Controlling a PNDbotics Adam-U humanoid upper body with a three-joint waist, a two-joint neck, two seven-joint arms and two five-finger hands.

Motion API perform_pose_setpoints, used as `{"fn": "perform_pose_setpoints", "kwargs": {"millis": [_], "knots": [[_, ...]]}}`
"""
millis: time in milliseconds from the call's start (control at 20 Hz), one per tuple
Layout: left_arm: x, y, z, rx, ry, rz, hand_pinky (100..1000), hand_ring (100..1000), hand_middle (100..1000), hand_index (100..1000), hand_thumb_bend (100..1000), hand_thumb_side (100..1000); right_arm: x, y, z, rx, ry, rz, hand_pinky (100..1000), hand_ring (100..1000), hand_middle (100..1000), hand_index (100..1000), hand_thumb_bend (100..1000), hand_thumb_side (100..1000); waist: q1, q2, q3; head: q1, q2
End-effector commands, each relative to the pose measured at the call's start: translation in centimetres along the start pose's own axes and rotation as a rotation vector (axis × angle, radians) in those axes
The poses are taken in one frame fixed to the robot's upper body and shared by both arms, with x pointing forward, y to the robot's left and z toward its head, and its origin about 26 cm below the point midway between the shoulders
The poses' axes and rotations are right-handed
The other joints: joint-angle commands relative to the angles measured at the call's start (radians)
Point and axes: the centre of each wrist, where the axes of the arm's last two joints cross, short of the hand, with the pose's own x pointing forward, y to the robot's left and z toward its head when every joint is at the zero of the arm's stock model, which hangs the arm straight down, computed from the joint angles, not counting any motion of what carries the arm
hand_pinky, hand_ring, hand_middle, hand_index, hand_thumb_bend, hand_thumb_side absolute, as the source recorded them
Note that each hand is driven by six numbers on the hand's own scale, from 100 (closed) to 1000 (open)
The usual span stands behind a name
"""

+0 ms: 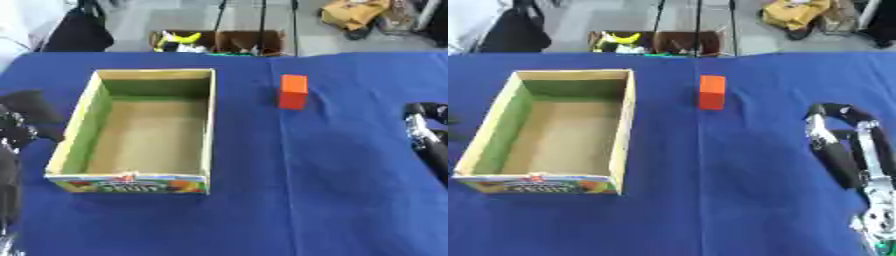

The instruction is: Pick up objects on the table and place them in the box.

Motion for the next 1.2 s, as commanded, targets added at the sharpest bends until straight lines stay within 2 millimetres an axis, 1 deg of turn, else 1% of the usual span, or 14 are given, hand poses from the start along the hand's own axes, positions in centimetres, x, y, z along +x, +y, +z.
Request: {"fn": "perform_pose_setpoints", "kwargs": {"millis": [50,400,550,700,900,1050,1150,1200], "knots": [[0.6,0.4,-0.2,-0.005,-0.027,-0.015,481,586,570,727,100,999,0.6,-0.7,-0.2,-0.016,-0.027,0.015,730,884,719,766,100,797,0.0,-0.016,-0.001,0.002,-0.007],[0.6,0.4,-0.2,-0.004,-0.027,-0.014,482,586,570,728,100,999,0.6,-0.7,-0.2,-0.016,-0.03,0.016,730,884,720,769,100,799,-0.001,-0.015,-0.001,0.001,-0.009],[0.6,0.4,-0.2,-0.006,-0.026,-0.014,482,586,570,728,100,999,1.0,-1.1,-0.7,-0.02,-0.058,0.035,731,885,726,776,100,816,-0.001,-0.014,-0.002,0.0,-0.008],[0.6,0.4,-0.2,-0.009,-0.025,-0.014,482,587,570,728,100,999,2.4,-2.3,-2.1,-0.04,-0.14,0.095,732,883,733,779,100,841,-0.002,-0.017,0.0,-0.004,-0.005],[0.6,0.3,-0.1,-0.016,-0.021,-0.014,482,587,570,728,100,999,5.4,-4.1,-4.3,-0.043,-0.262,0.215,737,879,752,794,100,903,-0.004,-0.02,0.012,-0.01,-0.002],[0.5,0.3,-0.1,-0.021,-0.02,-0.013,482,587,570,728,100,999,7.7,-5.1,-5.6,-0.031,-0.312,0.312,741,877,761,803,179,924,-0.005,-0.021,0.019,-0.017,0.0],[0.5,0.3,-0.1,-0.025,-0.019,-0.012,482,587,571,728,100,999,8.7,-5.5,-6.5,-0.019,-0.318,0.372,746,878,769,804,230,936,-0.006,-0.021,0.023,-0.022,0.001],[0.5,0.3,0.0,-0.027,-0.018,-0.012,482,587,570,728,100,999,9.2,-5.7,-7.0,-0.011,-0.32,0.405,747,879,770,805,241,935,-0.006,-0.021,0.026,-0.024,0.002]]}}
